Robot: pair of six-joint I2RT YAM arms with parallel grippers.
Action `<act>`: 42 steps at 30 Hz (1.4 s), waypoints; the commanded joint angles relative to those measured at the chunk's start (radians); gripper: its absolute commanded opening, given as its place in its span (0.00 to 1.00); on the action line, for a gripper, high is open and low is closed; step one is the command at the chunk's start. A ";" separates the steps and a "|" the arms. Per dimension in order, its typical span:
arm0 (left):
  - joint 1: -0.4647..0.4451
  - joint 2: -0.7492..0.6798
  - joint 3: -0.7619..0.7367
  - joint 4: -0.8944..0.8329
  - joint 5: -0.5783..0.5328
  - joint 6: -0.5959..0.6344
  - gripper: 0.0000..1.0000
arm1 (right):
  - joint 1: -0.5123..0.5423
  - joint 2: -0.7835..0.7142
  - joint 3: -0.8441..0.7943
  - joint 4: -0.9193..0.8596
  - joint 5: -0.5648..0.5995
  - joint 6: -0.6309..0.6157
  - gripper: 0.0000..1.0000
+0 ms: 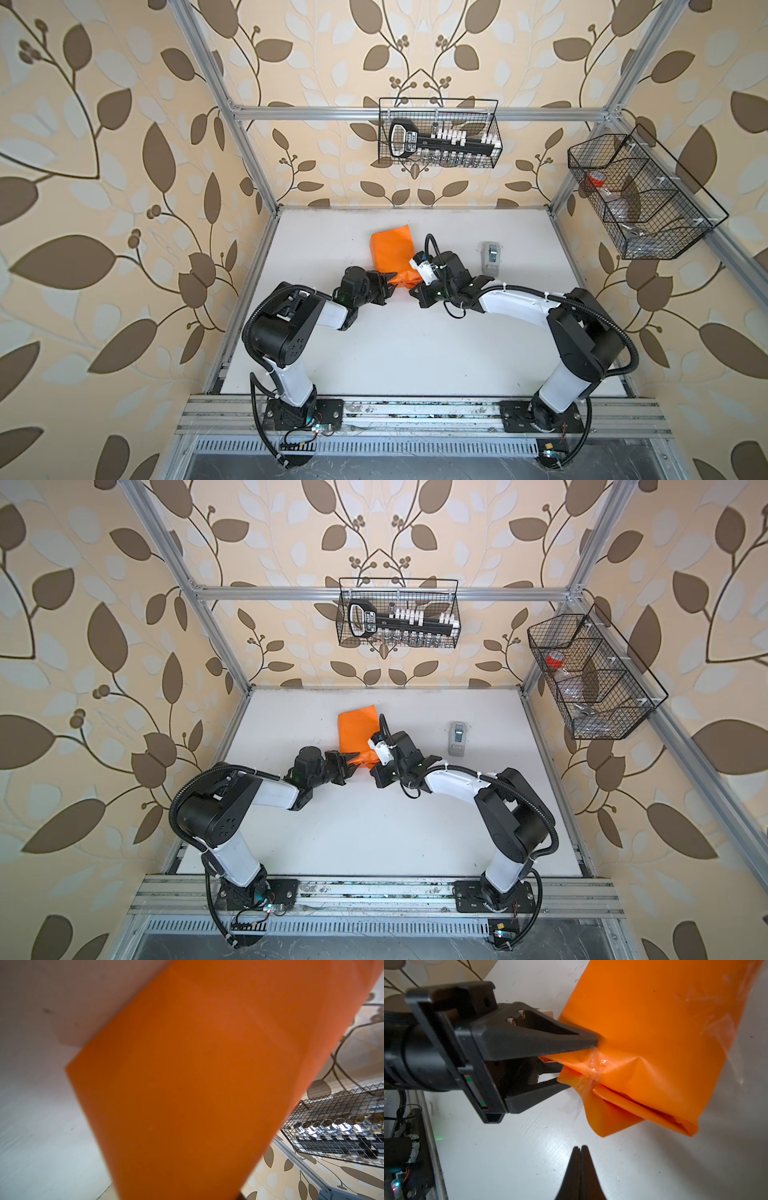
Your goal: Wrap the gift box in paper
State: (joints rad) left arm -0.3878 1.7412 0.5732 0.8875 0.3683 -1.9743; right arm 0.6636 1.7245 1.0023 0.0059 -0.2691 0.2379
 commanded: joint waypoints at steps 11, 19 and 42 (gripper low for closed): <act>0.004 -0.015 -0.019 -0.029 -0.040 -0.015 0.30 | -0.046 0.116 0.036 0.156 0.084 0.117 0.00; 0.009 -0.007 -0.030 -0.013 -0.035 -0.018 0.30 | -0.055 0.186 0.123 0.139 0.064 0.147 0.00; 0.012 0.024 -0.027 0.041 -0.057 -0.056 0.23 | -0.068 0.111 0.105 0.195 -0.051 0.281 0.00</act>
State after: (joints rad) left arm -0.3847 1.7470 0.5575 0.9405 0.3321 -2.0151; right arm 0.6041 1.8874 1.1015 0.1612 -0.2905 0.4786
